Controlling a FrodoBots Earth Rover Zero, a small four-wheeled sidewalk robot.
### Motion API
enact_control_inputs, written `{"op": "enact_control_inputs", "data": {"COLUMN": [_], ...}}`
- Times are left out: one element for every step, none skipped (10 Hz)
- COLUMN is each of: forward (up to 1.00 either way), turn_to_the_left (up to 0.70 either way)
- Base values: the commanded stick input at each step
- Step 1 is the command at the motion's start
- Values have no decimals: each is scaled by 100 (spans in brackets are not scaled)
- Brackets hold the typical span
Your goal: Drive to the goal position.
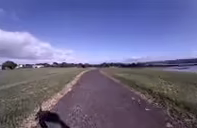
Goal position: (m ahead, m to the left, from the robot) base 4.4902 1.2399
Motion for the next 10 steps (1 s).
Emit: {"op": "enact_control_inputs", "data": {"forward": [70,70,70,70,70,70,70,70,70,70], "turn_to_the_left": [3,7,10,13,14,13,1,1,1,1]}}
